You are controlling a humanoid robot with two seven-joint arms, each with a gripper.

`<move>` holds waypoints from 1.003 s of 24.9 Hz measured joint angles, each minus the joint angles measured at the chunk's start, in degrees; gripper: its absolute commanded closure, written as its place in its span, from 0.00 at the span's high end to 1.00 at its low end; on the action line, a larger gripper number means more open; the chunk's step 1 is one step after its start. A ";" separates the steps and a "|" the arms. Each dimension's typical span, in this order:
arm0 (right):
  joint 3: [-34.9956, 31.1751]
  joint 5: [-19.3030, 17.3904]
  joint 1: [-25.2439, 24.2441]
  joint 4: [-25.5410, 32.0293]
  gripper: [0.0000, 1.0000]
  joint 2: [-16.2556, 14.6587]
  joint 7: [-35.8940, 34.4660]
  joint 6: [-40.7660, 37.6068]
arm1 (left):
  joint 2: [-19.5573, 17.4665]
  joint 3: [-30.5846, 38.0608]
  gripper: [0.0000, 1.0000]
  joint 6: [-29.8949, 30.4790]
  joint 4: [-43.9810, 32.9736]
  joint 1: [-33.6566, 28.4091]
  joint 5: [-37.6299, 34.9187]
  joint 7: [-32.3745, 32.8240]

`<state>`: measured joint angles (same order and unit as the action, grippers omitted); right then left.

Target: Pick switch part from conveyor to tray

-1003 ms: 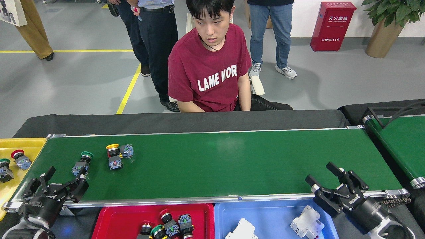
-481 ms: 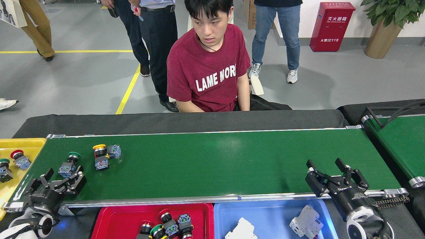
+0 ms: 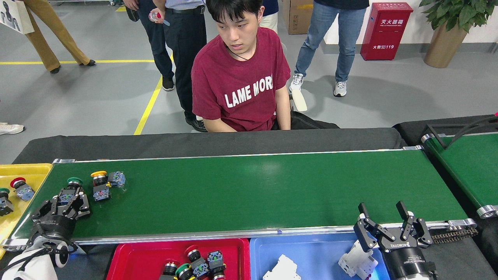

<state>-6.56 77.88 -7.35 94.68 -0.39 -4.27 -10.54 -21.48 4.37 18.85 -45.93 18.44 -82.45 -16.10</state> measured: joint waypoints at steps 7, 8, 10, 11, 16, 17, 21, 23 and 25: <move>1.70 0.54 -4.18 3.78 0.98 -0.54 -0.63 -0.74 | -0.11 2.79 0.15 16.31 -35.64 -25.92 0.83 0.30; 1.70 0.53 -4.38 3.78 0.98 -1.42 -0.64 -1.04 | 0.00 2.70 0.23 17.42 -39.43 -28.84 0.83 0.45; 1.58 0.43 -4.91 3.74 0.98 -4.21 -0.60 -1.43 | 0.89 2.41 0.38 19.50 -45.26 -33.96 0.83 0.95; 1.34 0.37 -5.11 3.49 0.98 -4.92 -0.53 -1.59 | 1.33 2.05 0.65 20.51 -47.62 -35.83 0.82 1.30; 1.00 0.28 -5.02 1.84 0.98 -4.96 -0.64 3.32 | 6.02 1.47 1.00 21.50 -51.17 -37.35 0.80 2.21; 0.96 0.25 -4.96 1.84 0.98 -4.44 -0.58 5.04 | 6.14 1.51 1.00 21.50 -51.18 -37.34 0.79 2.26; 1.01 0.24 -4.68 1.84 0.98 -2.42 0.81 8.10 | 6.53 2.57 1.00 18.84 -51.16 -37.16 0.78 2.30; 1.06 0.24 -4.50 1.83 0.98 -2.42 1.02 8.68 | 6.84 3.50 1.00 11.56 -50.49 -36.58 0.78 2.42; 1.16 0.24 -3.60 1.86 0.98 -2.42 1.12 8.79 | 6.89 3.69 1.00 1.43 -49.19 -35.16 0.88 2.49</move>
<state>-5.40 78.11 -10.96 96.53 -2.81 -3.15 -1.75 -14.59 8.06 20.28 -95.12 -16.72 -81.57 -13.60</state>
